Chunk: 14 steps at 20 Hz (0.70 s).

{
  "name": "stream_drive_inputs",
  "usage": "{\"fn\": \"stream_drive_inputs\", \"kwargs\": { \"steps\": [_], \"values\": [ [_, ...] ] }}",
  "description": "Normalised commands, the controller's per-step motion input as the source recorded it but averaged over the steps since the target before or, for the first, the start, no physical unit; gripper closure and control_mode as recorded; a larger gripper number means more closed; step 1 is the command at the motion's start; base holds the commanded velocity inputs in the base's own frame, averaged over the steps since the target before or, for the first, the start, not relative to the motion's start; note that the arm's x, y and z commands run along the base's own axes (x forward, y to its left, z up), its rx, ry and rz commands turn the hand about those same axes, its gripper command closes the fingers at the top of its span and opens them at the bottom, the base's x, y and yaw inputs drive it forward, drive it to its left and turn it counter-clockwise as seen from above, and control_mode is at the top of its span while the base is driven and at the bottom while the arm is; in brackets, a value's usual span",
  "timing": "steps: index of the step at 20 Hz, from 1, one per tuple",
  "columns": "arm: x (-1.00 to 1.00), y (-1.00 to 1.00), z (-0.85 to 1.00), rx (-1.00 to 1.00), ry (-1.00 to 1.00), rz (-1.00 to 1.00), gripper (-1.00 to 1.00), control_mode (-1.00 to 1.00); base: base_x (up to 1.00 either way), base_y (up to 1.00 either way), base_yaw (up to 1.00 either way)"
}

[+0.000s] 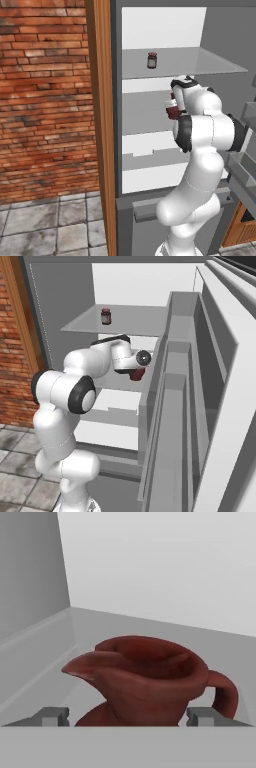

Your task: Move the jug and jam from the second highest shelf to the top shelf to make space. Then, place the pitcher from the counter on the cleared second highest shelf.

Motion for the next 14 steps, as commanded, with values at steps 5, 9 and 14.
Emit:
{"fn": "stream_drive_inputs", "kwargs": {
  "steps": [5, 9, 14],
  "values": [
    [-0.03, 0.0, -0.16, 0.0, 0.0, 0.0, 1.0, -1.0, 0.0, 0.0, 0.0],
    [-0.39, 0.13, -0.02, -0.01, 0.0, 0.0, 1.0, -1.0, 0.0, 0.0, 0.0],
    [-0.64, 0.42, 0.0, -0.08, 0.0, 0.0, 1.0, -1.0, 0.0, 0.0, 0.0]
  ]
}}
